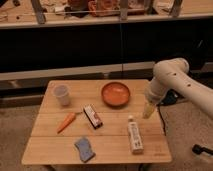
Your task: Move the arm in a circular motion
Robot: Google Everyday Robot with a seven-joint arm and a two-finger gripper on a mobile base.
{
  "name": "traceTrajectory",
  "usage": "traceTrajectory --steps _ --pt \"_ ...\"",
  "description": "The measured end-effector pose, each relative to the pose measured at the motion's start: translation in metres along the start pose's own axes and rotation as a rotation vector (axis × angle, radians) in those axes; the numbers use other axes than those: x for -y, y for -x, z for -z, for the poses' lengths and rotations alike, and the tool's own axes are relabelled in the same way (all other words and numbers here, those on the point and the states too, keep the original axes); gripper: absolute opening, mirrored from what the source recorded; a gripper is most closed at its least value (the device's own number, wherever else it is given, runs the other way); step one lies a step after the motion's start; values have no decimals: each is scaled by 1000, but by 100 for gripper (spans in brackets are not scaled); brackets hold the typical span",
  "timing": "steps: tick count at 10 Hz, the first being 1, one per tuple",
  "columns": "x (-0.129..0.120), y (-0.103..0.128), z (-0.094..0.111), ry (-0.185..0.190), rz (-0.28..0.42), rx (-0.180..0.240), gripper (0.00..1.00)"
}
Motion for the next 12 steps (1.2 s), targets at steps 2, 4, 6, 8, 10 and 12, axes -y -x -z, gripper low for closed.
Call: traceTrajectory --steps 2,4,6,8,10,12 --pt "-22 48 -6 -2 31 -7 80" --pt "-34 79 -9 -1 54 -9 80" --pt "-63 169 -16 0 116 -15 80" --pt "-62 207 -21 -7 124 -17 80" --pt "-51 228 -25 -15 121 -19 80" --pt "-34 228 -25 -22 116 -13 80"
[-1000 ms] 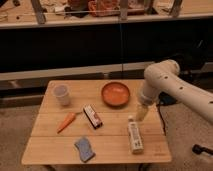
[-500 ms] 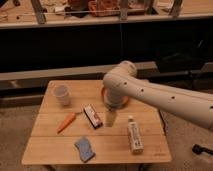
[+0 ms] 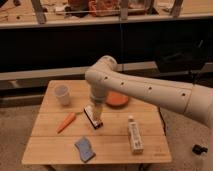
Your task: Move the arm in a circular motion
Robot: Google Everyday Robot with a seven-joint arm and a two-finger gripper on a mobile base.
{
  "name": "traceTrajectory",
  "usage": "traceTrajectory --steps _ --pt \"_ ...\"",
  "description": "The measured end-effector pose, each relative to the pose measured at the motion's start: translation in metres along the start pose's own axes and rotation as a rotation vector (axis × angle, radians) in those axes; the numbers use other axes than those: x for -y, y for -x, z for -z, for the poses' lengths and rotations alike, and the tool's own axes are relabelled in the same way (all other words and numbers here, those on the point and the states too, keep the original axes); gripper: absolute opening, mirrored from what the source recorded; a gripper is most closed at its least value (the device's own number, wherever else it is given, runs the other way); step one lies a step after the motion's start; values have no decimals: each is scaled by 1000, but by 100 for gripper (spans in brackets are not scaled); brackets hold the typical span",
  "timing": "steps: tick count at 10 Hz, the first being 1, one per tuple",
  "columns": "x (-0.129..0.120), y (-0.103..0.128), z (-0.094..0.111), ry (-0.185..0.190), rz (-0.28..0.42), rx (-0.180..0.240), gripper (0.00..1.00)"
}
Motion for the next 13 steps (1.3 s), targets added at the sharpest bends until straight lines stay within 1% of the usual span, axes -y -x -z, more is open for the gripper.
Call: traceTrajectory --steps 2,3,5,6,7,8,9,10,11,12,13 --pt "17 -18 1 -5 -1 0 80" --pt "28 -36 3 -9 -6 -2 80" --pt "50 -89 8 -2 -28 -9 80" --pt "58 -110 10 1 -39 -11 80" --pt "69 -138 12 6 -55 -16 80" --pt "76 -159 14 9 -69 -19 80" --pt "84 -185 17 11 -90 -19 80" --pt "86 -209 20 13 -106 -21 80" --pt "86 -227 22 14 -120 -21 80" --pt "85 -240 24 15 -134 -20 80" --pt "83 -247 24 16 -148 -15 80"
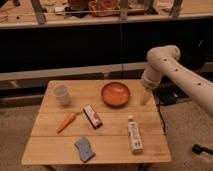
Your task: Move the arm in a circular motion
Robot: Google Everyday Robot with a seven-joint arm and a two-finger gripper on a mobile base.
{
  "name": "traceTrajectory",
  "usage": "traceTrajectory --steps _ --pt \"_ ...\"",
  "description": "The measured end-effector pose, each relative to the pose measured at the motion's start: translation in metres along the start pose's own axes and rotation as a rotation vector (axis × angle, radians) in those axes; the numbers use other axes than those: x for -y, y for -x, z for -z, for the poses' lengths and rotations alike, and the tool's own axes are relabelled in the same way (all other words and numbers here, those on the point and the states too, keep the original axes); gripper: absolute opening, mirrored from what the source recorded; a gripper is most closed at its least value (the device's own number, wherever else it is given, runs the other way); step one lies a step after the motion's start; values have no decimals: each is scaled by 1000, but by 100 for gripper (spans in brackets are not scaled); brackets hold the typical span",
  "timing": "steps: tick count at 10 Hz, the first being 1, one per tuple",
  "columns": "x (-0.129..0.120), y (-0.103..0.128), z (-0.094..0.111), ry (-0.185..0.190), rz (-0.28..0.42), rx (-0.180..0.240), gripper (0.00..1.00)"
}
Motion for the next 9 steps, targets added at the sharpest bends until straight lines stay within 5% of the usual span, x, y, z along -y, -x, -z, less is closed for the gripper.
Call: traceTrajectory --steps 3,6,9 --pt "-15 4 -4 7 -72 11 80" --pt "-46 46 -11 13 -148 7 80" --pt "-105 90 -12 6 -237 -15 80"
